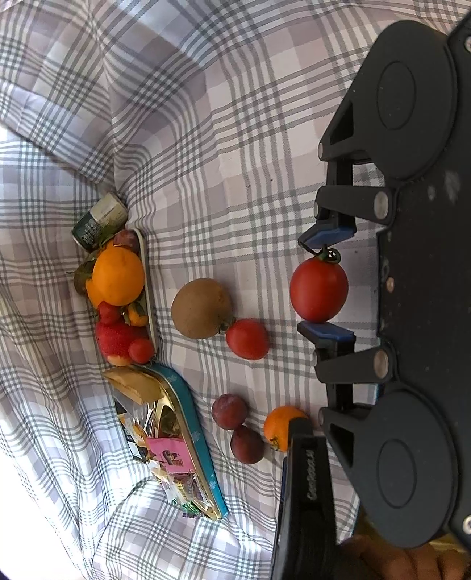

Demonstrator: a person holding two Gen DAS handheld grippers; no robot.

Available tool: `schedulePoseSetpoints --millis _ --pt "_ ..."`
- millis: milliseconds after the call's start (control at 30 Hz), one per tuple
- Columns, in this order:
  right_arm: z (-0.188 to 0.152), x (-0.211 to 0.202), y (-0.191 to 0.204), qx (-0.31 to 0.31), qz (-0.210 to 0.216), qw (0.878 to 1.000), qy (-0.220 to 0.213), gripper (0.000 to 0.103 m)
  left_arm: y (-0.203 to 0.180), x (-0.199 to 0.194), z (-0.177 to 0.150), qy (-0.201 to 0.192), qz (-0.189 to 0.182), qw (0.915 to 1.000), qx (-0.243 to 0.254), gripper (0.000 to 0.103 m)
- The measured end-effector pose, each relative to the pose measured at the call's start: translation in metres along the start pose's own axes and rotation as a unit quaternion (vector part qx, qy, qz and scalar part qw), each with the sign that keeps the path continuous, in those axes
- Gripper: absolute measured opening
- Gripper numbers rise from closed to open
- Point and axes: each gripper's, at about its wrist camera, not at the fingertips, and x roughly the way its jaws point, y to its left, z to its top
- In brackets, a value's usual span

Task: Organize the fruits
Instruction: 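Close left gripper on tangerine while right gripper holds tomato, then carry tangerine in left gripper and tomato in right gripper over tray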

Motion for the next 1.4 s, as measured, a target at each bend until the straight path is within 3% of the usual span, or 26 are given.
schedulePoseSetpoints --millis 467,767,1133,1400 --pt "-0.003 -0.002 -0.009 0.014 0.0 1.0 0.007 0.046 -0.005 0.021 0.007 0.005 0.024 0.9997 -0.004 0.053" --pt "-0.005 -0.012 -0.01 0.016 -0.001 1.0 0.001 0.046 -0.007 0.018 0.006 -0.014 0.032 0.9994 -0.001 0.05" --pt "-0.01 -0.06 -0.002 0.012 0.004 0.999 -0.033 0.046 0.005 -0.052 -0.008 -0.064 0.04 0.9971 -0.011 0.05" --pt "-0.033 -0.112 0.01 0.003 0.023 0.998 -0.059 0.046 0.013 -0.108 -0.048 -0.086 0.066 0.9938 -0.027 0.05"
